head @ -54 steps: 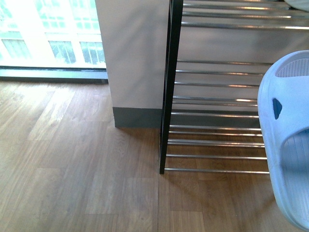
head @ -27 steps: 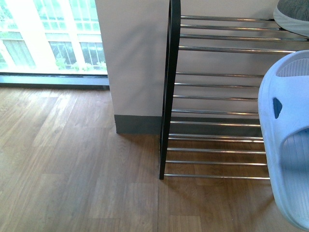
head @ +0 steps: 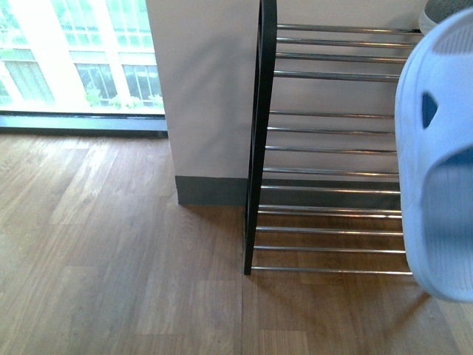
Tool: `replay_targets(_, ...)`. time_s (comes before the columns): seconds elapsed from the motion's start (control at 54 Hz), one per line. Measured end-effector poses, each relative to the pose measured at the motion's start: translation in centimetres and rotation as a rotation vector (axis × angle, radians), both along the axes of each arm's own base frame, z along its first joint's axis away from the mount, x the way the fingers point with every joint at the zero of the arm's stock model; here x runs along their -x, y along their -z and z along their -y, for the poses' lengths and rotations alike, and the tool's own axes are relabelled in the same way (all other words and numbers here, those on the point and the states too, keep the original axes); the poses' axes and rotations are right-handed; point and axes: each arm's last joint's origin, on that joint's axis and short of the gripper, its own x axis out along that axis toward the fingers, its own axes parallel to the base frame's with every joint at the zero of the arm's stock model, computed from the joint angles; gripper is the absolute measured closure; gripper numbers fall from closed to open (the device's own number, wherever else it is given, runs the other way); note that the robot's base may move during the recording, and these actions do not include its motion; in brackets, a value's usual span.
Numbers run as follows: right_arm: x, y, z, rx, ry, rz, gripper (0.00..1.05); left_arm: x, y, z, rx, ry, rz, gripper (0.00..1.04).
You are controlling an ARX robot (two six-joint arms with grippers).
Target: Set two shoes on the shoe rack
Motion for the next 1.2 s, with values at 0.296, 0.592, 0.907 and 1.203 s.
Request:
replay_targets(0.296,-5.4,-6.8,-0.1,-0.044,-0.127,-0.051,1.03,0.0,0.0,0.0,0.000,0.000,0.000,1.03)
replay_targets(0.592,-14.5,-11.3,1.7,-0.059,-0.114,-0.169,1.03,0.0,0.0,0.0,0.000,0.000,0.000,1.03)
replay_targets(0.907,-21.1,-11.3,3.9,0.080,-0.056,-0.312,1.03,0.0,0.0,0.0,0.000,0.000,0.000,1.03)
replay_targets(1.203,-24.7,-11.3,6.4,0.168,-0.012,-0.410,1.03,0.0,0.0,0.0,0.000,0.000,0.000,1.03)
